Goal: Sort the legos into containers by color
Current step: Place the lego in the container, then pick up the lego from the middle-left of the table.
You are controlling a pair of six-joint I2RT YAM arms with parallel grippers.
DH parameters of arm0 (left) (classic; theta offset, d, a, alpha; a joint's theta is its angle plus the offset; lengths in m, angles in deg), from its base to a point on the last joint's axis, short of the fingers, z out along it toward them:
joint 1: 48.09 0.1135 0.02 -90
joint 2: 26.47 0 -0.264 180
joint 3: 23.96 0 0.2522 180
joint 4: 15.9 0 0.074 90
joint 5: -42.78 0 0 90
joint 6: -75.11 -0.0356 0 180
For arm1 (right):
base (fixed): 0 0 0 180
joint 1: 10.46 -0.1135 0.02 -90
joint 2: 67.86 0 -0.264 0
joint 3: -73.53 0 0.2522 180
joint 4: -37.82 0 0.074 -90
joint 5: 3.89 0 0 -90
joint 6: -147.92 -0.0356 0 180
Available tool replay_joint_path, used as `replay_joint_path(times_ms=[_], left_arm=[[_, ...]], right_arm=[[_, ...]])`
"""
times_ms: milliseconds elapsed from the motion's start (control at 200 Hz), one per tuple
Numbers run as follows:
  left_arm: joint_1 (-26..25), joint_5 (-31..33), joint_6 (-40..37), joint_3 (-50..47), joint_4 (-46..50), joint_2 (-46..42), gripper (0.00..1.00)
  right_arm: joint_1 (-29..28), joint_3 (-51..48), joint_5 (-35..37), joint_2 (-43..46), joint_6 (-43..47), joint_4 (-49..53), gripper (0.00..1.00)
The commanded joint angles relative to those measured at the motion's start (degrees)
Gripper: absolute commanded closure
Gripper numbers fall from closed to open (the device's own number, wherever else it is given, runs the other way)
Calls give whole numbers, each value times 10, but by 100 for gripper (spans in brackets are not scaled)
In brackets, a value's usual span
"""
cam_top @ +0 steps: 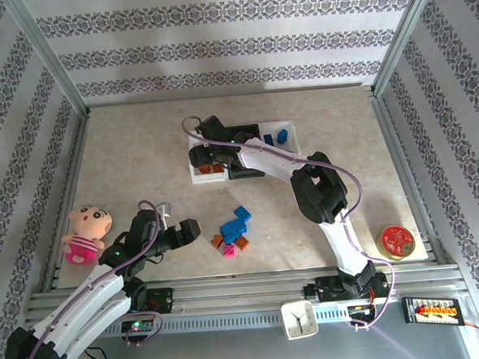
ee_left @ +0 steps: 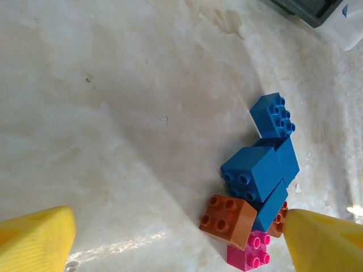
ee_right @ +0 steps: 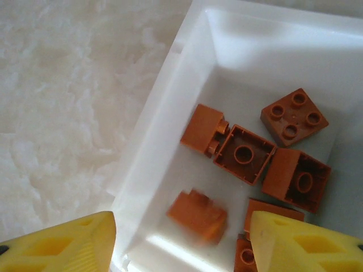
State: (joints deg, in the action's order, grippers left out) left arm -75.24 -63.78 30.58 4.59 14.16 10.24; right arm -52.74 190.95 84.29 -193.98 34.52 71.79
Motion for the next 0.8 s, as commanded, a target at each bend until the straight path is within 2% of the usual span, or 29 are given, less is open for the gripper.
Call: replay_joint_path(times_ms=[0,65,180,270,370,585,795], left_arm=[[-18,-9,-7,8,6,23,14],[-43,2,-16,19,-1,51,17],[-125,55,-31,47,-14,116,18],[-185,94,-45,76,-15,182,23],[-228,133,-61,102,-16,242,26],[-253,180,-97,134,-37,320,36],[-258,170,-115,146,-74,369,45]], right_arm=[[2,-14,5,44,-6,3,34],[2,-58,-3,78,-7,-14,34],[3,-154,-9,144,-11,-54,33],[5,-225,-7,192,-14,-80,33],[11,-290,-5,236,-22,-103,33],[19,-366,-4,287,-32,-128,33],[19,-402,-2,314,-34,-139,33]])
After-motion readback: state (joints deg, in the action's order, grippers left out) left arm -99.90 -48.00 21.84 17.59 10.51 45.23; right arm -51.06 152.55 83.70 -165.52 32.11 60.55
